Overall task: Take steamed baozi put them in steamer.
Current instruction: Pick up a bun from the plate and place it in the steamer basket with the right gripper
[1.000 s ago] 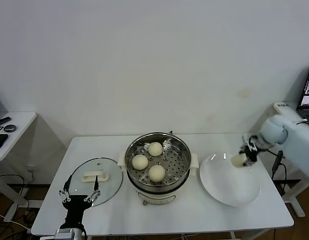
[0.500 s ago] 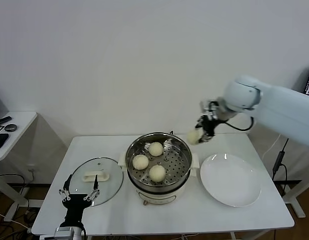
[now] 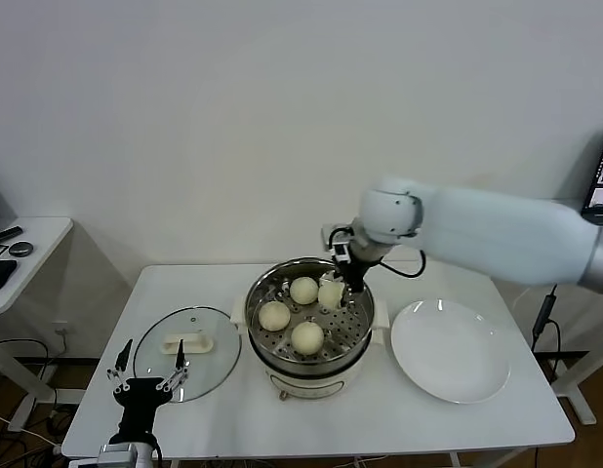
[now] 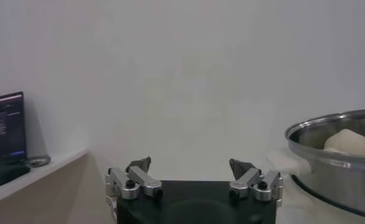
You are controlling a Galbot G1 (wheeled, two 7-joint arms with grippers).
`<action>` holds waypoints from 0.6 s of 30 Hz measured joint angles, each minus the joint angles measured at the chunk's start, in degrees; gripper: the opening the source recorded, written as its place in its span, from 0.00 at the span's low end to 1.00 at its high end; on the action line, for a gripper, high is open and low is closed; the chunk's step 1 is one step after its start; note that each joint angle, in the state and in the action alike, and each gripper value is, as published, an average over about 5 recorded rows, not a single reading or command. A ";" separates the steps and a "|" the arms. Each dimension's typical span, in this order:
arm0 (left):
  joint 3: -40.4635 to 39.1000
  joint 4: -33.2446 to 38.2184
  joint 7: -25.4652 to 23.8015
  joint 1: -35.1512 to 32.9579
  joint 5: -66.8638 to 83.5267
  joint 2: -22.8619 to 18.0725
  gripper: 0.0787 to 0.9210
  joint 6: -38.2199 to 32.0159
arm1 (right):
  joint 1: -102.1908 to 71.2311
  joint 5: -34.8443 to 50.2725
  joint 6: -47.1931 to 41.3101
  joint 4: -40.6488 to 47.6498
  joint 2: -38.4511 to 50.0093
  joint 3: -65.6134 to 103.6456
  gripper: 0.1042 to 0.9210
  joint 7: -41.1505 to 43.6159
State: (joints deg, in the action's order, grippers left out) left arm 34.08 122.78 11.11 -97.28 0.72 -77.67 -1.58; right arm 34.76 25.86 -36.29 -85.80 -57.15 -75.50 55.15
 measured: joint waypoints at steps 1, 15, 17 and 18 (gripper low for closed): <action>0.05 0.00 0.00 -0.04 -0.01 -0.07 0.88 -0.01 | -0.48 -0.50 -0.05 0.50 -0.37 -0.09 0.53 -0.03; 0.21 0.23 0.09 -0.08 -0.18 -0.26 0.88 -0.09 | -5.40 -5.54 0.71 5.13 -2.88 0.03 0.54 -0.21; 0.23 0.38 0.10 -0.21 -0.20 -0.27 0.88 -0.09 | -5.85 -5.92 0.88 5.36 -3.08 0.18 0.56 -0.16; 0.25 0.47 0.10 -0.28 -0.20 -0.27 0.88 -0.09 | -6.00 -6.09 0.94 5.41 -3.13 0.26 0.59 -0.08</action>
State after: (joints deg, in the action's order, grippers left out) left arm 34.33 123.26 11.21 -97.55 0.51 -77.94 -1.67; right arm 28.76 19.77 -35.35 -80.39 -60.28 -75.24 55.07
